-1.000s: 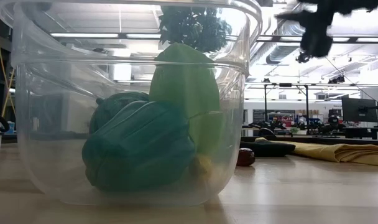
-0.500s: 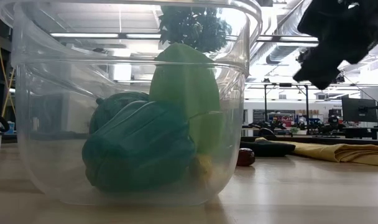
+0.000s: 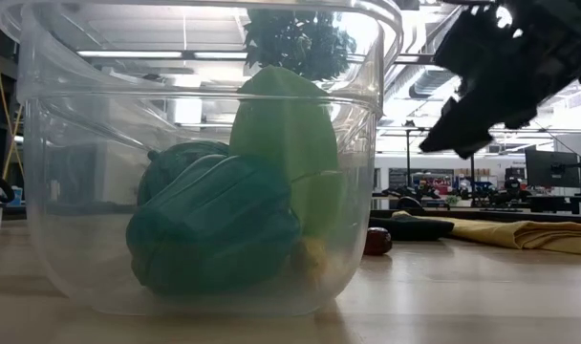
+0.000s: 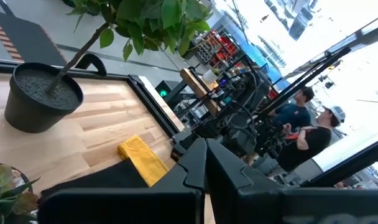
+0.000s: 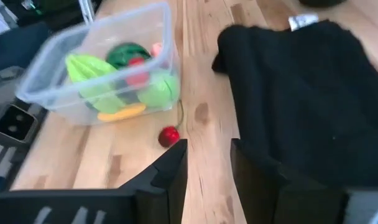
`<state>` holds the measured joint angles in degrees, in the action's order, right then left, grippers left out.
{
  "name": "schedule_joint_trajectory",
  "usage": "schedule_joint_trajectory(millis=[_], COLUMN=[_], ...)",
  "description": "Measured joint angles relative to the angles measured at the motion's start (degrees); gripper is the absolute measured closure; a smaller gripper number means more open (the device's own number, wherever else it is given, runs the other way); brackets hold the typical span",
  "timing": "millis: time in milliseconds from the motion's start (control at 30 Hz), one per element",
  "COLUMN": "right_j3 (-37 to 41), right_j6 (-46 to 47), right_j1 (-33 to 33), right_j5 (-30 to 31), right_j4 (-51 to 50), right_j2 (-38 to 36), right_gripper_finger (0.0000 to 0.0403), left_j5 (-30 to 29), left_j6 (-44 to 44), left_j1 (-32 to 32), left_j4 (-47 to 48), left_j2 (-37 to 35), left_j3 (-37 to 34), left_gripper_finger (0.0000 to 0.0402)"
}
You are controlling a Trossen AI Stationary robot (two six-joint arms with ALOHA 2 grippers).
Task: Pick and placing Produce into tupperware
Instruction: Put the red cherry into the bin
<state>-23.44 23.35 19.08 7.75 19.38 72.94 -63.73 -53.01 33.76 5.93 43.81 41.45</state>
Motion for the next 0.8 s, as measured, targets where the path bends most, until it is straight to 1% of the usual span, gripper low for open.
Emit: schedule_joint_trajectory(millis=[133, 300, 433, 600, 800], right_j3=[0.0, 0.0, 0.0, -0.02, -0.02], right_j6=[0.27, 2.3, 3.69, 3.85, 4.8], right_j1=[1.27, 2.42, 2.59, 3.2, 5.48], right_j5=[-0.14, -0.14, -0.13, -0.09, -0.14], right_j4=[3.77, 12.41, 18.19, 19.51, 20.74], right_j2=[5.13, 11.57, 14.71, 16.59, 18.28], right_gripper_finger=[0.0297, 0.0297, 0.0297, 0.0297, 0.0297], left_j5=[0.0, 0.86, 1.79, 2.82, 2.84], left_j6=[0.0, -0.02, -0.04, -0.04, -0.02], left_j1=[0.02, 0.0, 0.0, 0.02, 0.02], left_j4=[0.04, 0.05, 0.05, 0.07, 0.11], left_j2=[-0.02, 0.0, 0.0, 0.0, 0.0], left_j3=[0.0, 0.02, 0.01, 0.0, 0.01], left_gripper_finger=[0.0401, 0.0401, 0.0401, 0.0401, 0.0401])
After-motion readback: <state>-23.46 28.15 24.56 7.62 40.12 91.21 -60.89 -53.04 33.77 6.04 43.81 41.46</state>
